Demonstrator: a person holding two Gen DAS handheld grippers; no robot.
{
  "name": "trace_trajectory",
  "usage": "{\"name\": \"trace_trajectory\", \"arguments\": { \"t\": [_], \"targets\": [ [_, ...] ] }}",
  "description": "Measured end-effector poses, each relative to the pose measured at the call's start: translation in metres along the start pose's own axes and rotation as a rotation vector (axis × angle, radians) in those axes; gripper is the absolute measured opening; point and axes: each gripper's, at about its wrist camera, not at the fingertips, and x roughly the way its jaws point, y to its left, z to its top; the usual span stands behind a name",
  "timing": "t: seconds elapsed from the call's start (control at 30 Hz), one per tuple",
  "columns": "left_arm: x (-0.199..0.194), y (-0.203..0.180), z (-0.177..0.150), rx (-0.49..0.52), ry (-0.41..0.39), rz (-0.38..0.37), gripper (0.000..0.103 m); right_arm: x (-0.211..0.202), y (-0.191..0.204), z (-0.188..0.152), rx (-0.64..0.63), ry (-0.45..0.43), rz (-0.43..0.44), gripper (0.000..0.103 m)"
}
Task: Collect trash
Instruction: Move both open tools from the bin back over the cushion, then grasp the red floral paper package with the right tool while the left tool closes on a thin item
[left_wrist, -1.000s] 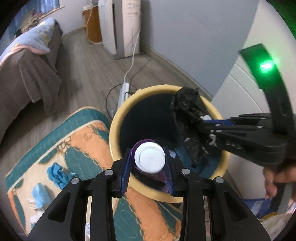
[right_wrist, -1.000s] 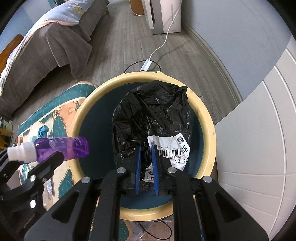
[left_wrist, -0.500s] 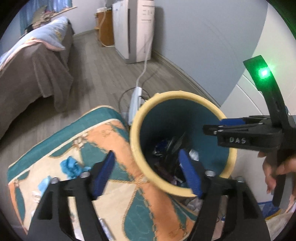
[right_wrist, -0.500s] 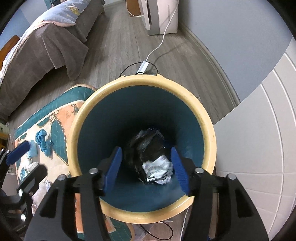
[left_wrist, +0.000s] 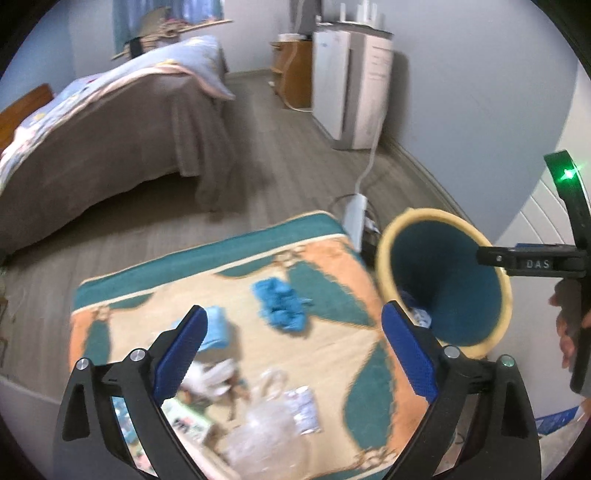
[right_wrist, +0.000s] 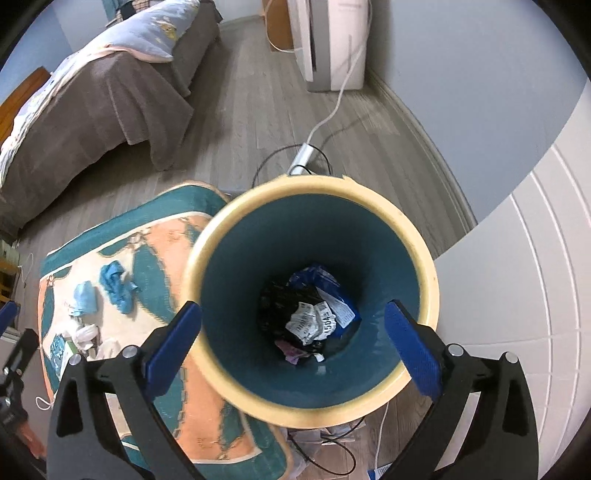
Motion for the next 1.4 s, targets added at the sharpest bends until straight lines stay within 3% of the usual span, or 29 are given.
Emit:
{"name": "trace_trajectory", "arguments": {
  "t": [0.17, 0.37, 0.67, 0.83, 1.13, 1.3, 1.4],
  "targets": [
    [-0.037, 0.036, -0.014, -0.021, -0.049, 0.055, 0.095, -0.025, 0.032, -0.005, -0.015, -0.051, 0.023, 0.097],
    [-0.067, 0.080, -0.043, -0.096, -0.053, 0.114, 0.095, -0.048, 0.085, -0.020, -0.092, -0.097, 0.041, 0.097],
    [-0.100, 0.144, -0.091, -0.207, -0.053, 0.198, 0.095, -0.052, 0.169, -0.062, -0.194, -0.081, 0.101, 0.097],
    [-0.106, 0.173, -0.115, -0.283, -0.033, 0.219, 0.095, -0.044, 0.215, -0.092, -0.289, -0.053, 0.110, 0.097],
    [-0.104, 0.214, -0.144, -0.286, 0.001, 0.270, 0.095, -0.013, 0.294, -0.144, -0.461, 0.025, 0.120, 0.097],
    [-0.091, 0.245, -0.154, -0.360, 0.045, 0.264, 0.095, -0.002, 0.311, -0.154, -0.480, 0.052, 0.123, 0.097],
    [-0.084, 0.251, -0.157, -0.353, 0.068, 0.241, 0.095, 0.005, 0.318, -0.155, -0.486, 0.075, 0.156, 0.097]
  ]
}}
